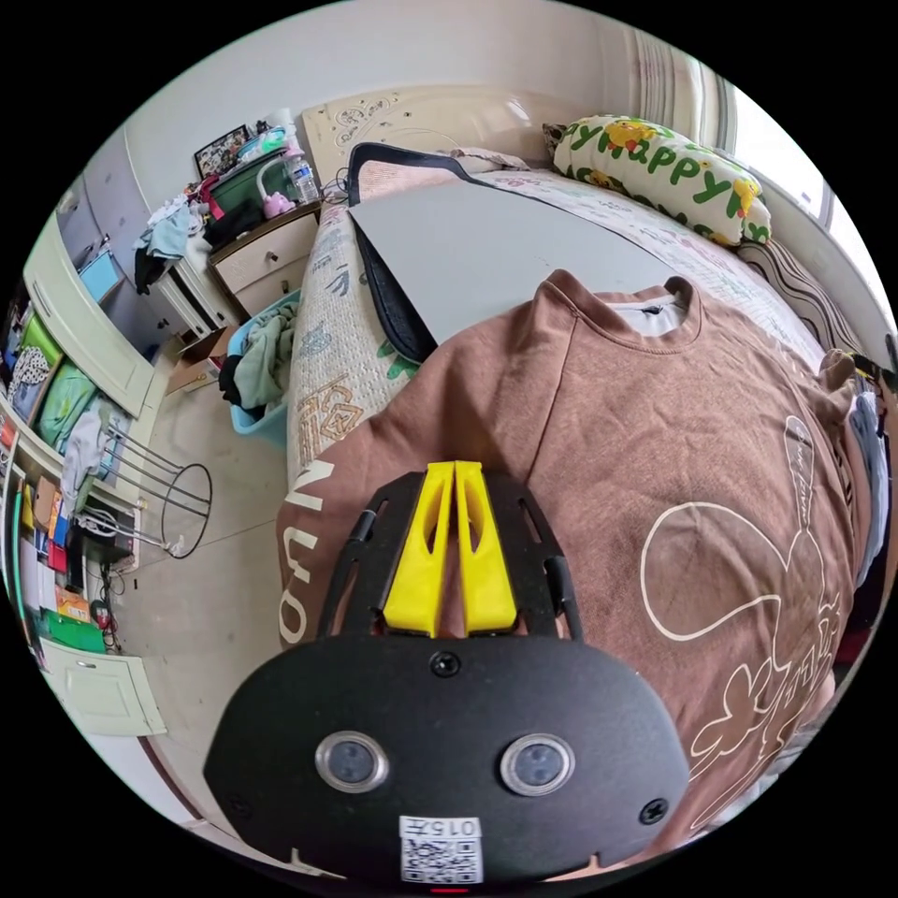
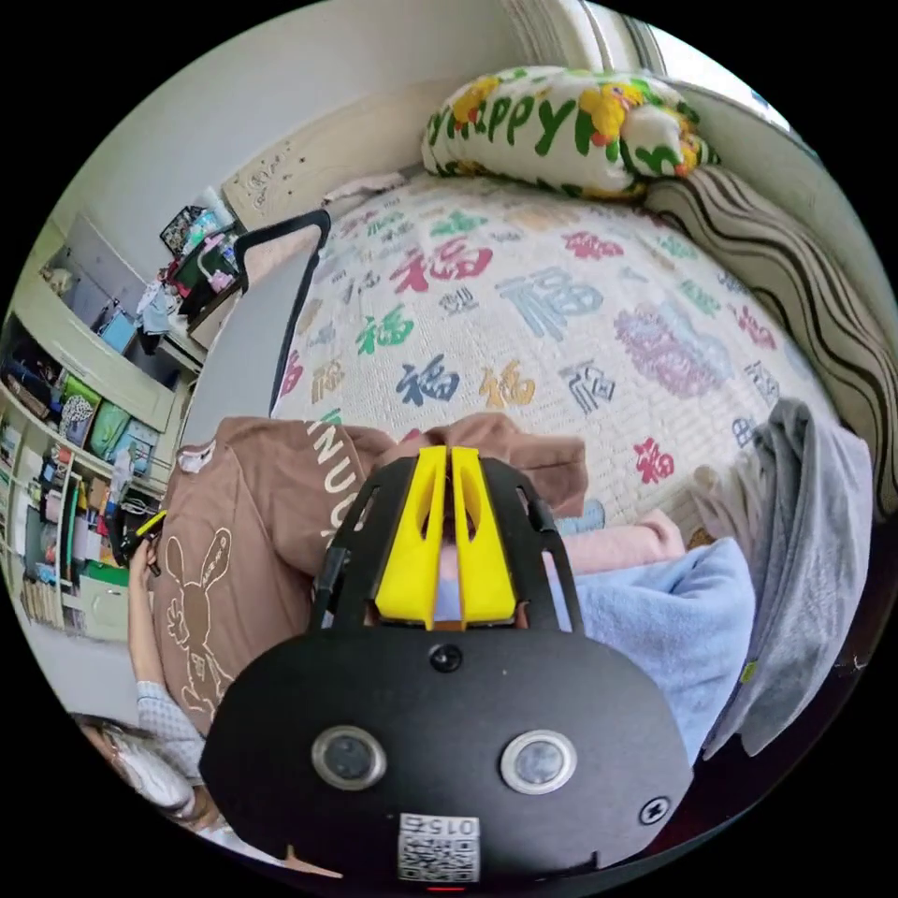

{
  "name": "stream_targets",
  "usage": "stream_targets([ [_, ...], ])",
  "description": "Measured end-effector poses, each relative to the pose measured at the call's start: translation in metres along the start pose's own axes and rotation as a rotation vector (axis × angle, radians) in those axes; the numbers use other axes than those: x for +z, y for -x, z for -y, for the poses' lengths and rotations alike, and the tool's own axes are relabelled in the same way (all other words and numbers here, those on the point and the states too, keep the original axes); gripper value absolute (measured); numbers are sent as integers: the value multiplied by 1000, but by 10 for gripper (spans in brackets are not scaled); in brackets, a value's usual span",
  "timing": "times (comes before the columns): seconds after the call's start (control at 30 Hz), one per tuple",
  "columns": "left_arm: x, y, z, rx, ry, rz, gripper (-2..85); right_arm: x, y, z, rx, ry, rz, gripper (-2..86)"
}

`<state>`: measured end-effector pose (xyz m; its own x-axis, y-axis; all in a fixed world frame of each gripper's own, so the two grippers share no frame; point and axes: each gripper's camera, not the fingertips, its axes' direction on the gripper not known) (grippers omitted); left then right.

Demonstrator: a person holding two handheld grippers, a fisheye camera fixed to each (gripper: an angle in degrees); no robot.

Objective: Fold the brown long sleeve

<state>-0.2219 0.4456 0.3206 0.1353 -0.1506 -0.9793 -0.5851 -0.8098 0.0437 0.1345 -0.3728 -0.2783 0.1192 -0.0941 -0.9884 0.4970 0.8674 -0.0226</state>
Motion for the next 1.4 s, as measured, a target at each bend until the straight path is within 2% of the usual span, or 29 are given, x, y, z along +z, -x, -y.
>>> stream_targets([
  [0.13,-13,-11,6,4,-4,11,-3,-74,45,-8,-192,-436,-46,4],
  [0.17,-16,-14,7,9,-4,20,-3,-74,47,-8,-193,-433,-71,5],
  [0.2,-20,-20,10,17,-5,37,-3,-66,42,-3,-160,-352,-128,11],
  [0.23,-25,-25,12,23,-6,51,-3,-45,28,2,-85,-200,-172,18],
  [0.33,-39,-37,18,36,-10,80,-3,11,-20,-9,110,97,-251,55],
  [0.4,-48,-44,22,44,-10,98,-3,22,-39,-16,194,146,-213,58],
  [0.43,-55,-49,25,50,-9,110,-3,17,-42,-16,196,144,-134,59],
  [0.57,-77,-62,34,65,-14,151,-3,-14,-25,-16,136,39,-34,61],
  [0.67,-108,-68,43,53,-9,199,-2,-44,11,-25,-1,-37,18,57],
  [0.8,-205,-67,25,30,-146,159,-1,-84,91,-78,-291,-106,67,58],
  [0.97,-357,-63,-72,42,-297,-153,2,-107,165,-219,-607,-100,210,72],
  [1.03,-426,-64,-150,88,-336,-301,8,-110,175,-295,-684,-92,332,79],
  [1.17,-493,-63,-276,71,-371,-388,35,-112,167,-378,-655,-120,402,77],
  [1.27,-518,-52,-360,-50,-354,-384,67,-128,149,-422,-573,-221,448,74],
  [1.3,-524,-46,-386,-111,-359,-388,74,-134,144,-435,-582,-236,425,72],
  [1.4,-537,-34,-436,-208,-408,-461,80,-142,128,-453,-419,-231,291,74],
])
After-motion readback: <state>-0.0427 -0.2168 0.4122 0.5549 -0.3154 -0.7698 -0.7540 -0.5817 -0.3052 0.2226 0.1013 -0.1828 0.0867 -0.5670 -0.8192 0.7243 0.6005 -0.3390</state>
